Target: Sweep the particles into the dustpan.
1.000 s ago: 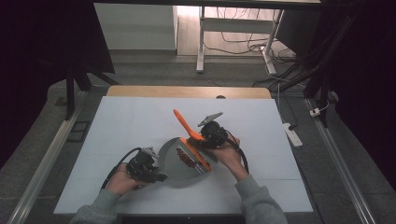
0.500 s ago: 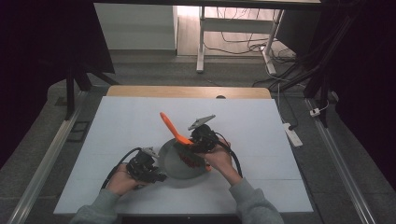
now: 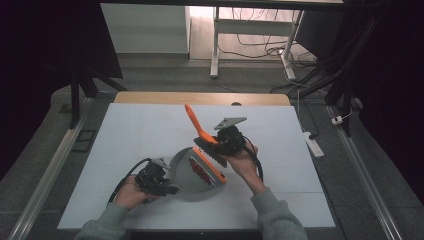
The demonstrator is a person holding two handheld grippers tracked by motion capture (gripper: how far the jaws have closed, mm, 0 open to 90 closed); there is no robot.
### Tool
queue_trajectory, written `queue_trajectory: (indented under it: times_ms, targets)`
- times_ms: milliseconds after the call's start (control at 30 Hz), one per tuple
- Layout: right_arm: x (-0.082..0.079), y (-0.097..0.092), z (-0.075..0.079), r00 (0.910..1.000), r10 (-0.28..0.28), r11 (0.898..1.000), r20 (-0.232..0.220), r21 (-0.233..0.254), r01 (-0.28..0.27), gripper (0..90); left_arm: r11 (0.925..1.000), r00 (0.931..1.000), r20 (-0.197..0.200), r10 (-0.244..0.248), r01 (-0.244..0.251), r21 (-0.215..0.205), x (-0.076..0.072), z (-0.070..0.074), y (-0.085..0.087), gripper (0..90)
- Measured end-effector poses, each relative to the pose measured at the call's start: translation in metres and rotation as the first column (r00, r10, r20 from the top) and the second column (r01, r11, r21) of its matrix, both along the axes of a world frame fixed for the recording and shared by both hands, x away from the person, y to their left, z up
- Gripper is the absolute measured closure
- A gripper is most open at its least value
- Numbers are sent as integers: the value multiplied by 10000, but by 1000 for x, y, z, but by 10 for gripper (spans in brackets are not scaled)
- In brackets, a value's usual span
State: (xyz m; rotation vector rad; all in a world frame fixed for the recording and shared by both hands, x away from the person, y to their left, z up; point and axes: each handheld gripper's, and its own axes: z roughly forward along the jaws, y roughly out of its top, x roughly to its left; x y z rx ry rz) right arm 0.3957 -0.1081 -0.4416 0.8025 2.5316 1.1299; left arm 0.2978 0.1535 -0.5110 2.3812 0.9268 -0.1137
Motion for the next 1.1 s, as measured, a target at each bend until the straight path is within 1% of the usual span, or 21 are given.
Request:
queue_trajectory:
  times_ms: [67,133,167,267,367,467,567,667,733,900,1033,1100]
  targets:
    - [4,-4,-1,9998,-174,9998,-57,-24,174,705,10000,10000,-3,-2,2,-2,0,0,0,616]
    - [8,-4,-3,9995,-291,9994,-116,-165,289,705,10000,10000,-17,11,-12,-14,0,0,0,616]
    - [11,-4,-5,9995,-298,9993,-109,-245,296,705,10000,10000,-15,8,-8,-14,0,0,0,616]
    - [20,0,-9,9990,-292,9988,-343,-390,279,704,10000,10000,-14,6,-6,-13,0,0,0,616]
    - [30,7,-15,9980,-421,9955,-476,-871,379,704,10000,10000,-10,-1,1,-17,0,0,0,616]
    - [38,12,-21,9967,-506,9901,-628,-1342,418,705,10000,10000,-21,-2,2,-33,0,0,0,616]
    - [44,17,-26,9972,-409,9857,-622,-1656,301,705,10000,10000,-13,0,0,-27,0,0,0,616]
    - [46,22,-29,9971,-447,9800,-622,-1966,317,705,10000,10000,2,0,0,-14,0,0,0,616]
    - [46,23,-30,9970,-384,9813,-679,-1907,248,705,10000,10000,-3,7,-7,-19,0,0,0,616]
    - [42,27,-30,9968,-215,9787,-771,-2051,53,705,10000,10000,-18,1,-1,-31,0,-1,0,616]
    - [38,30,-30,9972,-31,9767,-751,-2141,-131,704,10000,10000,-19,-3,3,-14,0,-1,-1,616]
    - [36,31,-30,9967,21,9782,-806,-2067,-188,704,10000,10000,-24,-8,8,-14,0,-1,-1,616]
